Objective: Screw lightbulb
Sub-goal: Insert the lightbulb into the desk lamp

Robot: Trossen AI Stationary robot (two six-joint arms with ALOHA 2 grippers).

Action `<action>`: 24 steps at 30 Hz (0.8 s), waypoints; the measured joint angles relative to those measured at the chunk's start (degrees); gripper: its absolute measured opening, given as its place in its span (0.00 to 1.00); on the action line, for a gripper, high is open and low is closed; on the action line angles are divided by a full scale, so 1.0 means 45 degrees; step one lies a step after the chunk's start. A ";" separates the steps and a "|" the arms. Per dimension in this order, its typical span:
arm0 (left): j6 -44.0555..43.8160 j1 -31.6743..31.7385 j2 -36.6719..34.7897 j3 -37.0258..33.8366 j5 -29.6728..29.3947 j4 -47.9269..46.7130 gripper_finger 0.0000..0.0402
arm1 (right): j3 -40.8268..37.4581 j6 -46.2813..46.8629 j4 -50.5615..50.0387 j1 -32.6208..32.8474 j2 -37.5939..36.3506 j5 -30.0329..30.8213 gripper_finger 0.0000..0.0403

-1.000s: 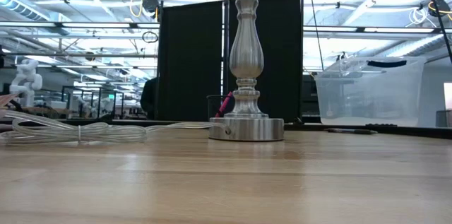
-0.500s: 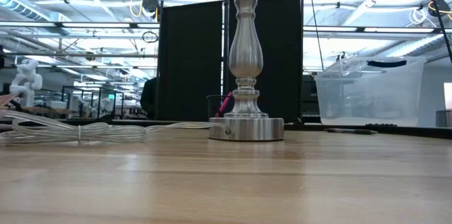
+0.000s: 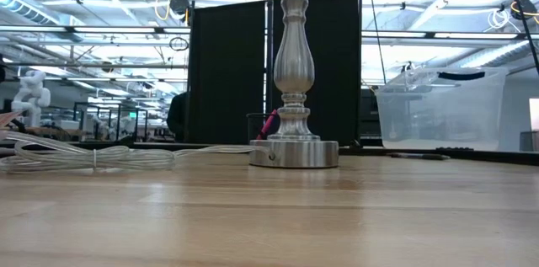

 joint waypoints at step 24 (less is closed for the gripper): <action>0.1092 -0.1596 -0.0725 0.0019 0.0803 -0.0669 0.00 | 0.0010 -0.2486 0.2036 -0.0272 -0.0080 0.0308 0.00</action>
